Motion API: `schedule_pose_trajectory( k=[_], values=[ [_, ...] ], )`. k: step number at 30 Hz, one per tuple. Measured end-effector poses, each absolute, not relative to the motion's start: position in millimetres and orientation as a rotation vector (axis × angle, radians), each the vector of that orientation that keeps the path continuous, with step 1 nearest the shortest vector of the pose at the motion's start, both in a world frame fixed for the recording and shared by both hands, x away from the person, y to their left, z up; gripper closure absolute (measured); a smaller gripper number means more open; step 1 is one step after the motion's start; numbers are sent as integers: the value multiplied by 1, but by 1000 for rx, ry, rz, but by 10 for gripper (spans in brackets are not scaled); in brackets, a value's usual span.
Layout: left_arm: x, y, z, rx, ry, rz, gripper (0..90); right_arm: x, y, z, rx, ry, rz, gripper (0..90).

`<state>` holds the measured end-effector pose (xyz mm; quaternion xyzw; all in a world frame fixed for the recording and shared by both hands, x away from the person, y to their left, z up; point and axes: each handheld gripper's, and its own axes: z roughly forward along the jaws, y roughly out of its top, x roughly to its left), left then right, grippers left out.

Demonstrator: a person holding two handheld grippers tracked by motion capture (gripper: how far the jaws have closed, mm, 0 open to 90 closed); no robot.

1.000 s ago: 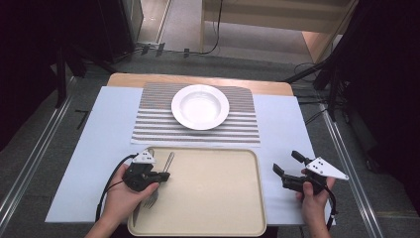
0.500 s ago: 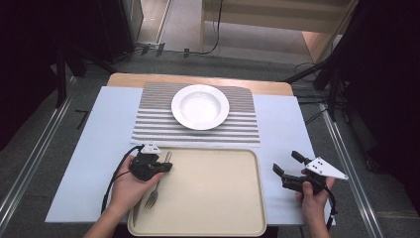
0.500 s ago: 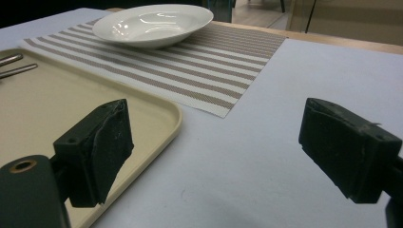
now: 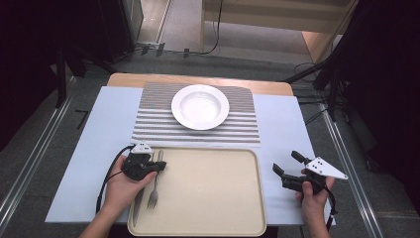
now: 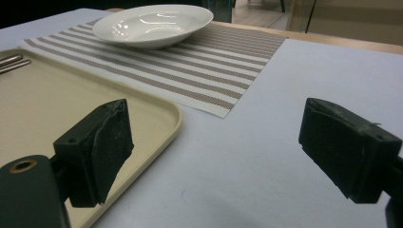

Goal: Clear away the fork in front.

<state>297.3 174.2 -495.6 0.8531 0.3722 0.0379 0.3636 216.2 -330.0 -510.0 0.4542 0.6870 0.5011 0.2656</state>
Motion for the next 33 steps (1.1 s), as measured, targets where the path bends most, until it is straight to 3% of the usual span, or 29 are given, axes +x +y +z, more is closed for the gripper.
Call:
schedule_pose_trajectory(
  k=[11,20,28,33],
  values=[
    [271,179,-496,2254,902,59,894,215,-333,-508,1227,1842,1358,103],
    [270,183,-493,2196,896,51,885,215,-335,-507,1227,1831,1362,103],
    [269,187,-473,2065,856,72,614,215,-333,-505,1221,1830,1362,103],
    [271,192,-462,2010,842,72,385,214,-333,-505,1219,1827,1362,103]
  ],
)
